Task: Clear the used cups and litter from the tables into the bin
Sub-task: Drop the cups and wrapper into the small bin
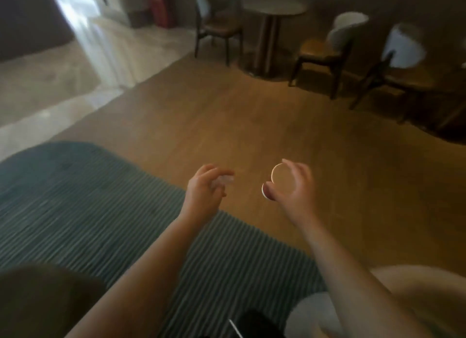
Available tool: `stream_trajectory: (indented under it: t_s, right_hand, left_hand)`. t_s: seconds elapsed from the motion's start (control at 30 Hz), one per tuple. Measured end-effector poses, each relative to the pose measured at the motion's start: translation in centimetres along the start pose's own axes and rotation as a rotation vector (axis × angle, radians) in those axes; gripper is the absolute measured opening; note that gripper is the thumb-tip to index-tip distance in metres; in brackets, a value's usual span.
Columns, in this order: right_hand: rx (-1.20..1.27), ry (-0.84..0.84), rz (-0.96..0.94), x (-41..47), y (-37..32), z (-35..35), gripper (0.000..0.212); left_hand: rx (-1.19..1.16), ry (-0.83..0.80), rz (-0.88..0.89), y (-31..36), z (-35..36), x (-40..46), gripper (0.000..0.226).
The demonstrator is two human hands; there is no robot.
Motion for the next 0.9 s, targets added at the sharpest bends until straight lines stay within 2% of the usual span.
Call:
stream_trajectory:
  t_s: [0.07, 0.17, 0.27, 0.4, 0.6, 0.9]
  right_hand:
    - [0.026, -0.078, -0.049, 2.6, -1.7, 5.3, 0.063]
    - [0.018, -0.188, -0.132, 6.8, -4.2, 12.9, 0.063]
    - [0.033, -0.291, -0.192, 11.7, -6.7, 20.2, 0.062]
    - [0.065, -0.449, -0.277, 19.0, -10.1, 29.9, 0.064]
    - [0.025, -0.678, -0.454, 28.8, -16.4, 42.9, 0.060]
    - [0.058, -0.968, -0.650, 33.5, -27.9, 62.3, 0.061]
  left_hand:
    - [0.040, 0.071, -0.053, -2.8, -3.6, 1.1, 0.016]
    - [0.073, 0.143, -0.136, -6.8, -8.1, 3.2, 0.016]
    - [0.073, 0.258, -0.221, -11.3, -12.0, 6.5, 0.007]
    - [0.135, 0.439, -0.279, -17.2, -17.0, 12.8, 0.013]
    - [0.124, 0.689, -0.480, -25.1, -24.8, 20.8, 0.022]
    - [0.175, 0.973, -0.731, -35.7, -36.5, 20.6, 0.029]
Point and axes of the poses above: each hand's wrist, its own x-axis towards the middle knuckle, its own z-axis out of the palm, y = z × x, the point moved 7 cm from there along x, towards the middle knuckle, and after that the axes turned 1 degree about z, right-handed, at the moved point
